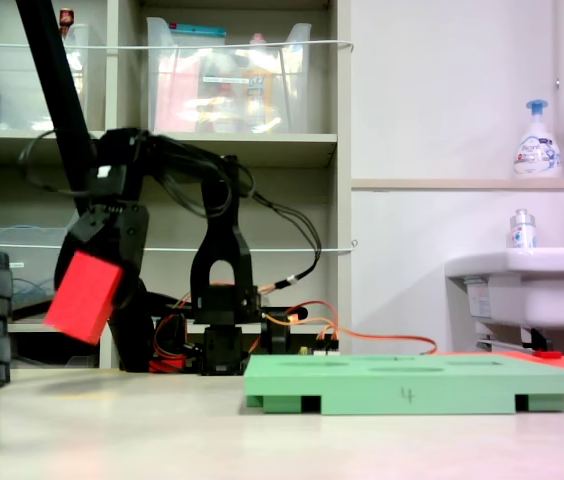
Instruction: Put the square block into the corresponding hole
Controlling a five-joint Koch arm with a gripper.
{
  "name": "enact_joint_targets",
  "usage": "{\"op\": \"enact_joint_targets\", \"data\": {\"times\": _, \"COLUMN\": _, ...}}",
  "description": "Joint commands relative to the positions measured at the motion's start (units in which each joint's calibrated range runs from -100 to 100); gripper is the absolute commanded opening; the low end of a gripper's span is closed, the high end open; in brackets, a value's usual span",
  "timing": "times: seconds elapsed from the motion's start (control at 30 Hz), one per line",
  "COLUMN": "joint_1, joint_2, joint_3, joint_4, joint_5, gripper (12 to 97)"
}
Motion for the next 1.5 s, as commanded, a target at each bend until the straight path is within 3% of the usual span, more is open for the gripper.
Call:
{"op": "enact_joint_targets", "data": {"times": 0.0, "joint_1": 1.12, "joint_2": -6.15, "joint_3": 4.39, "joint_4": -1.33, "joint_5": 2.30, "gripper": 24.0}}
{"op": "enact_joint_targets", "data": {"times": 0.23, "joint_1": 6.20, "joint_2": -12.30, "joint_3": 5.19, "joint_4": -1.62, "joint_5": 9.52, "gripper": 24.5}}
{"op": "enact_joint_targets", "data": {"times": 0.5, "joint_1": 12.21, "joint_2": -12.16, "joint_3": 13.66, "joint_4": -2.78, "joint_5": 10.89, "gripper": 26.0}}
{"op": "enact_joint_targets", "data": {"times": 1.47, "joint_1": 29.74, "joint_2": 6.42, "joint_3": 35.80, "joint_4": -2.97, "joint_5": 16.65, "gripper": 26.0}}
